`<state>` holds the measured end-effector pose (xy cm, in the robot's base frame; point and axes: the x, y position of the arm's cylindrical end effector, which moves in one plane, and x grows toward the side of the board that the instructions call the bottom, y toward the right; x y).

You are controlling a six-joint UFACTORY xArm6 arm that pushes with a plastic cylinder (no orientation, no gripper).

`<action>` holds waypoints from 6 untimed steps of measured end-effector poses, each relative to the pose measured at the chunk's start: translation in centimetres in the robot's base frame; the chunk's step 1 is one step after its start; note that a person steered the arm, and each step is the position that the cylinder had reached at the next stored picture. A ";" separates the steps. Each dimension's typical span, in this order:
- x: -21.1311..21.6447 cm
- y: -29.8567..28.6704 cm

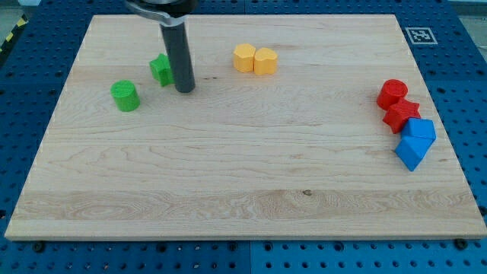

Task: Push the green star into the green circle

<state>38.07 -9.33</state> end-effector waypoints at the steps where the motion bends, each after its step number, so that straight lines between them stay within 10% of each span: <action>1: -3.3 0.1; 6: -8.2 -9.5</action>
